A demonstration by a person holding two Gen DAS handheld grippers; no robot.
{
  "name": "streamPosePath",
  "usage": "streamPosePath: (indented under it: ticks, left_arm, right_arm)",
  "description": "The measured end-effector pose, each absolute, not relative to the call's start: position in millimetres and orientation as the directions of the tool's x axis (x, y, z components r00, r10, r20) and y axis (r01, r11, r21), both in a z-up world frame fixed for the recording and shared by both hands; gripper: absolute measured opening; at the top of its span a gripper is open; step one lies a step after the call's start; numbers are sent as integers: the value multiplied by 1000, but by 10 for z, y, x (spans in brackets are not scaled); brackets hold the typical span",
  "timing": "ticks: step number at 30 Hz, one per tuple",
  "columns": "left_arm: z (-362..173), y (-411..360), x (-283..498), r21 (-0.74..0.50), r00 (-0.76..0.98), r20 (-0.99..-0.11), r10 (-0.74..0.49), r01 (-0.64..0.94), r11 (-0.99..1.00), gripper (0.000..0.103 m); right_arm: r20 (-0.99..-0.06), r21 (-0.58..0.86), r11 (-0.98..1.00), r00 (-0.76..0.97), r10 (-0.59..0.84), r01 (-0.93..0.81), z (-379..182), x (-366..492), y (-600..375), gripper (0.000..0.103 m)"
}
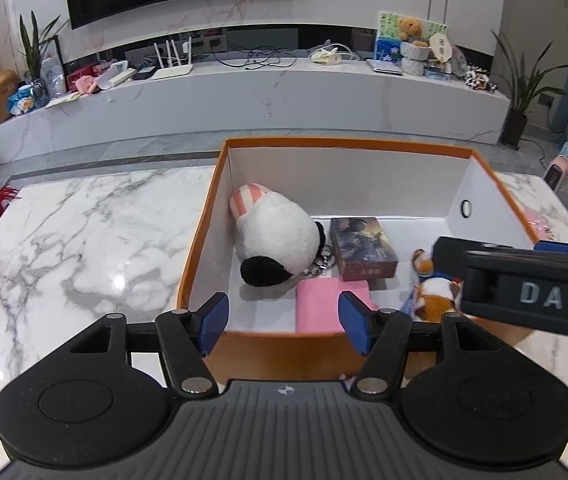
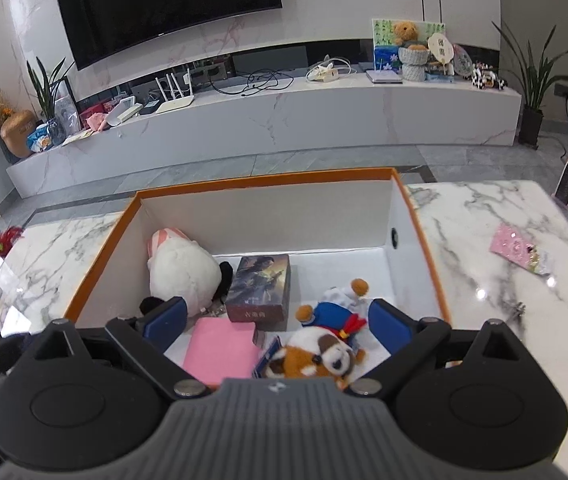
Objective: Organize objects
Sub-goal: 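Withdraw both grippers from the box back toward the pile, then grasp the gold-brown gift box with the left gripper while the right grasps the dark grey box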
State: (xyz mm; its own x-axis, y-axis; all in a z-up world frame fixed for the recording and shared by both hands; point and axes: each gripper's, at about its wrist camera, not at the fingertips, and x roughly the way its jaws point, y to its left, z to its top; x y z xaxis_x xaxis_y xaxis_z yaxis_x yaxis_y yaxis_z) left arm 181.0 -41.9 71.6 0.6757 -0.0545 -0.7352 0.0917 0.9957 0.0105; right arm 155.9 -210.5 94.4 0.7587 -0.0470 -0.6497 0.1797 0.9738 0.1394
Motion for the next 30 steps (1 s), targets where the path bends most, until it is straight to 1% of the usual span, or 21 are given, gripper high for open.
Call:
streamPosePath:
  ticks: [7, 13, 19, 22, 25, 26, 30]
  left_arm:
    - [750, -230, 1546, -16, 667, -741, -78, 98, 995, 72]
    - [637, -166, 1249, -6, 637, -762, -115, 171, 985, 72]
    - [321, -131, 1161, -26, 579, -802, -151, 219, 975, 72]
    - [201, -113, 1197, -74, 523, -825, -213, 274, 959, 72]
    - [103, -72, 1253, -134, 476, -838, -267, 294, 946, 72]
    - [64, -57, 1272, -145, 468, -841, -270, 285, 947, 78]
    - [-65, -40, 1394, -148, 449, -859, -247, 245, 958, 78]
  right_arm:
    - [-623, 145, 973, 781, -52, 181, 1110, 1173, -2244, 99]
    - [-605, 126, 984, 796, -27, 128, 1158, 815, -2259, 100]
    - [-651, 150, 977, 759, -16, 149, 856, 489, -2433, 101]
    - [-677, 153, 973, 736, -26, 175, 728, 486, -2576, 101]
    - [-683, 199, 962, 730, -3, 189, 635, 499, -2719, 101]
    - [-685, 216, 957, 728, 7, 195, 602, 511, -2759, 101]
    - [-702, 233, 949, 712, 13, 212, 517, 579, -2816, 101]
